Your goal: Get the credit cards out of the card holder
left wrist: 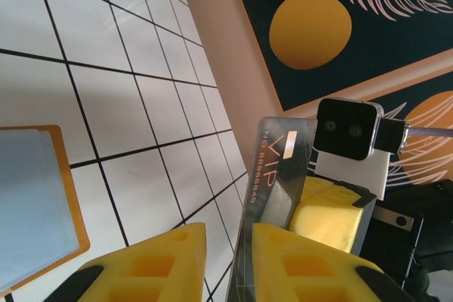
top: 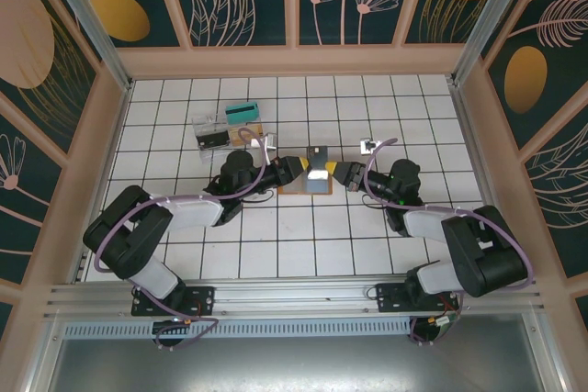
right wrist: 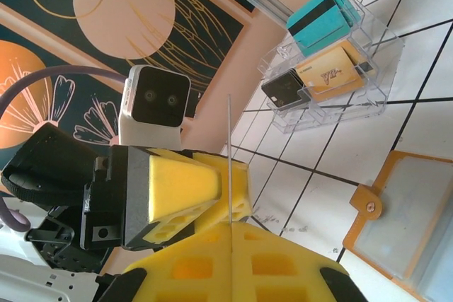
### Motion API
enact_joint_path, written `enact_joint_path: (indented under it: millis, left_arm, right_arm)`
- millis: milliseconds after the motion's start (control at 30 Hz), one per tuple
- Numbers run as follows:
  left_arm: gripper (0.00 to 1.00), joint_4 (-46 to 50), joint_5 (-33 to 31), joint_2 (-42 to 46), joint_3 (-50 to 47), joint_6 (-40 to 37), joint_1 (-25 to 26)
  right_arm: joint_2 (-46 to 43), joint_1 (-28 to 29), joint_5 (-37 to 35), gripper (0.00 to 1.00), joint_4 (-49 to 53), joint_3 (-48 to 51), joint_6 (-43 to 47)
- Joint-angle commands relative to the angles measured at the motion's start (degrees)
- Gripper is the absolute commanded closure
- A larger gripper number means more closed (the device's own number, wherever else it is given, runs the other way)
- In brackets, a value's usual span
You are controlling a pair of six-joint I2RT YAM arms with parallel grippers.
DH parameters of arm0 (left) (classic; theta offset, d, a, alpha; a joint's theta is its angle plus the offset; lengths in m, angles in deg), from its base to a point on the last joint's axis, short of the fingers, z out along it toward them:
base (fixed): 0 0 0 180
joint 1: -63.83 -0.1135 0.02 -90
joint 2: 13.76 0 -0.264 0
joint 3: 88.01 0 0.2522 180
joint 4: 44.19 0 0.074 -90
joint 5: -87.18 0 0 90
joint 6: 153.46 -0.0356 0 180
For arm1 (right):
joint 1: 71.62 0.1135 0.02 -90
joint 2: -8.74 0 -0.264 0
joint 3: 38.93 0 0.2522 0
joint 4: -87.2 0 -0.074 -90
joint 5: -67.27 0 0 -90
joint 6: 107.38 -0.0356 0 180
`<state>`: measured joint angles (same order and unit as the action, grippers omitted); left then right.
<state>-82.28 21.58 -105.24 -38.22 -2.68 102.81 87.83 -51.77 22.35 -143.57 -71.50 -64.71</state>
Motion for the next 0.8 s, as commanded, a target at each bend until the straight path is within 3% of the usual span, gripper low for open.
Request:
enact_joint_path:
  millis: [0,267,533,567,633,667,767]
  left_arm:
    - [0.75,-5.24,2.78,-0.93,-0.27,1.19,0.12]
    - [0.80,-5.62,4.45,-2.29,0.96,0.71,0.98]
    - [1.00,-5.08,5.05,-1.34,1.36,0.02,1.08]
    - [1.00,-4.58,5.04,-0.95,1.39,-0.28,1.03]
    - [1.00,-2.36,4.44,0.08,1.63,-1.44,1.05]
    - [1.00,-0.59,3.86,0.73,1.84,-2.51,1.06]
    - [1.00,6.07,1.43,3.30,2.56,-6.07,1.01]
  right_arm:
    - [0.93,0.53,1.25,1.00,-3.71,0.13,-0.29]
    - [1.46,0.57,1.51,1.00,-4.29,0.09,-0.51]
    - [2.27,0.57,1.51,1.00,-3.79,-0.26,-0.26]
    - [2.32,0.56,1.42,0.94,-3.58,-0.31,-0.22]
    - [1.64,0.59,0.14,0.61,-1.69,-0.35,0.87]
    - [0.83,0.54,-1.00,0.49,0.20,-0.44,1.76]
    - [-2.40,0.61,-4.87,0.26,6.67,-0.70,4.86]
